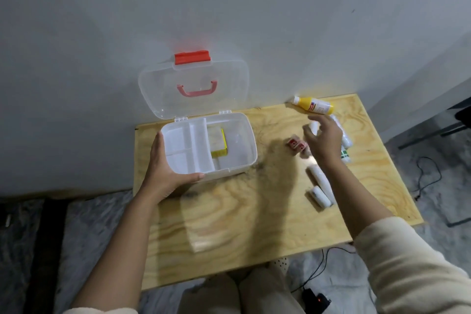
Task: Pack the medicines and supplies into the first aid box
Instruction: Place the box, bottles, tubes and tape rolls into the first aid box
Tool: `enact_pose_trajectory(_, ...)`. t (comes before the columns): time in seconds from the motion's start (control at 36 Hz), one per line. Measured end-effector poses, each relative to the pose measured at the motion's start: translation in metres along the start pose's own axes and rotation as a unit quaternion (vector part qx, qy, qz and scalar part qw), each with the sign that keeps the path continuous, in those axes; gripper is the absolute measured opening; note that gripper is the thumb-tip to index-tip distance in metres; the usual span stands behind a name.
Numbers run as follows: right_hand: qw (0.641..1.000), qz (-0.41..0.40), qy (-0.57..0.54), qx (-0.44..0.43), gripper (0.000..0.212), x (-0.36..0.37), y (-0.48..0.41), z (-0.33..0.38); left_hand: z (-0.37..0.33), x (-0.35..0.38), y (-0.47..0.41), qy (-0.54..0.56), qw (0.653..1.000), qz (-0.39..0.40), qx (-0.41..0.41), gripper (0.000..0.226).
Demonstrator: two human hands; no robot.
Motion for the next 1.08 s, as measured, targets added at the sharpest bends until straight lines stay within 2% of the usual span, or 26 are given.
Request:
enact_pose_trajectory(0.08,0.99,0.003,0.07,0.124,0.038,-0.011,0.003,-0.042,0.002,0.001,-0.001,-0.001,1.0,-0.005,0.001,0.137)
enact_pose_trajectory(0.17,0.971,0.034,0.128,0.197,0.042,-0.013,0.014,-0.069,0.004,0.001,-0.001,-0.005,1.0,-0.007,-0.006,0.139)
enact_pose_trajectory(0.25,0.963,0.053,0.145,0.222,0.039,-0.01,0.025,-0.08,0.005,0.001,-0.001,-0.005,1.0,-0.015,-0.005,0.139)
enact_pose_trajectory(0.39,0.964,0.041,0.125,0.229,0.032,-0.005,0.032,-0.078,0.007,0.001,0.001,0.004,1.0,-0.023,0.004,0.138)
enact_pose_trajectory(0.5,0.967,-0.027,0.033,0.253,0.032,-0.008,0.035,-0.064,0.011,0.002,-0.001,0.01,1.0,-0.015,-0.016,0.144)
enact_pose_trajectory(0.61,0.978,-0.07,-0.086,0.178,0.034,-0.012,0.037,-0.028,0.012,0.001,0.0,0.026,0.999,0.0,-0.031,0.149)
enact_pose_trajectory(0.69,0.975,-0.079,-0.173,0.113,0.029,-0.01,0.035,0.007,0.011,0.001,0.001,0.028,0.999,0.005,-0.029,0.15)
enact_pose_trajectory(0.75,0.973,-0.064,-0.209,0.08,0.033,-0.005,0.033,0.029,0.01,0.0,0.0,0.03,0.999,0.0,-0.016,0.149)
enact_pose_trajectory(0.89,0.968,0.047,-0.244,-0.029,0.044,0.024,0.036,0.086,0.008,0.002,0.0,0.035,0.999,-0.012,0.005,0.142)
enact_pose_trajectory(1.0,0.96,0.16,-0.215,-0.081,0.056,0.057,0.045,0.117,0.008,0.003,-0.003,0.033,0.999,-0.022,0.013,0.139)
enact_pose_trajectory(1.08,0.955,0.228,-0.147,-0.119,0.061,0.077,0.056,0.129,0.008,0.001,-0.005,0.026,0.999,-0.022,0.025,0.138)
Point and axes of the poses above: each hand's wrist, its own y-axis away from the middle knuckle, its own x-axis out of the palm, z = x × y, the point moved 5 cm from there along -y, towards the middle knuckle, and after that the axes turned 10 degrees about -x, right-handed, at the moved point
